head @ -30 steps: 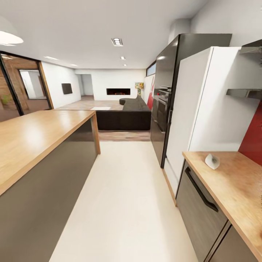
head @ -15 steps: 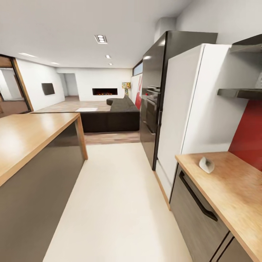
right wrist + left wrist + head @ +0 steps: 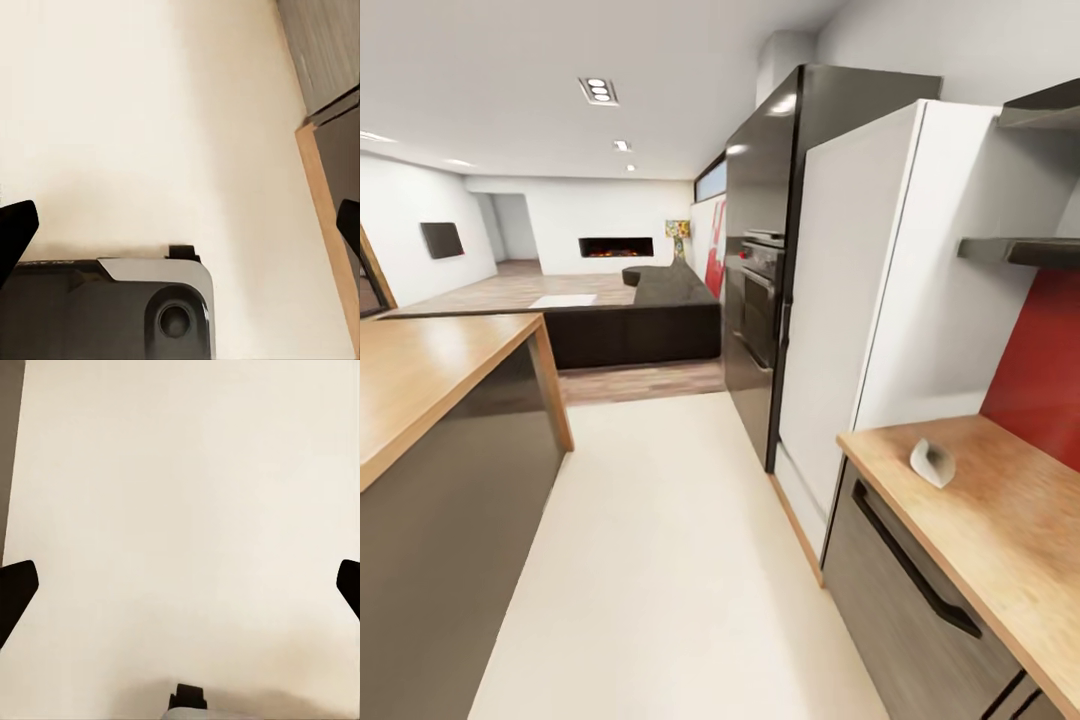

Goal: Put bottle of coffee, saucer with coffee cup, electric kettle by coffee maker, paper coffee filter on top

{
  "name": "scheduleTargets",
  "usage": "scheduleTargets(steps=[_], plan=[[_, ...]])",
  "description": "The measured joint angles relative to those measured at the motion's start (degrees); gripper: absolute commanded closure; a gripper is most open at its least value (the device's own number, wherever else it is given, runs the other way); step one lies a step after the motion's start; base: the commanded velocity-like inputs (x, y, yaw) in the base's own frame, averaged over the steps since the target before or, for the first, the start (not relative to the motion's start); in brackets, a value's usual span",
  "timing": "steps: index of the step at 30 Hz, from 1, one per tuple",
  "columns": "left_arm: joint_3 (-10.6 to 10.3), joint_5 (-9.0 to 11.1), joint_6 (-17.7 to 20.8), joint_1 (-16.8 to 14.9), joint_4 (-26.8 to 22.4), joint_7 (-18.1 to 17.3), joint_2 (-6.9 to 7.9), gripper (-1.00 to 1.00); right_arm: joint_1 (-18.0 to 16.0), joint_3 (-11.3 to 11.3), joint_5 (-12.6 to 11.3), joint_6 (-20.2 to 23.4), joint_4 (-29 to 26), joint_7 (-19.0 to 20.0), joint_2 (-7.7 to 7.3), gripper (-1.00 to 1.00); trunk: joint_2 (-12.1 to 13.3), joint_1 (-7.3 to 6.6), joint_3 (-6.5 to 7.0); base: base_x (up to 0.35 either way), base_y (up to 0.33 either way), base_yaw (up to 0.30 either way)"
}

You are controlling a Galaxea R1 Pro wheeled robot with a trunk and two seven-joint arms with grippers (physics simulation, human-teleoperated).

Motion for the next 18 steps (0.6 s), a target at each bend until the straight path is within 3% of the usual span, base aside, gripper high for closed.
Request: scheduleTargets(steps=[18], plan=[[0.2, 0.0, 0.0, 0.0, 0.0, 0.1, 0.0, -1.0, 0.0, 0.0, 0.0, 0.0, 0.0, 0.0, 0.0, -1.0, 0.0, 0.01, -1.34, 0.291, 0.157, -0.158]])
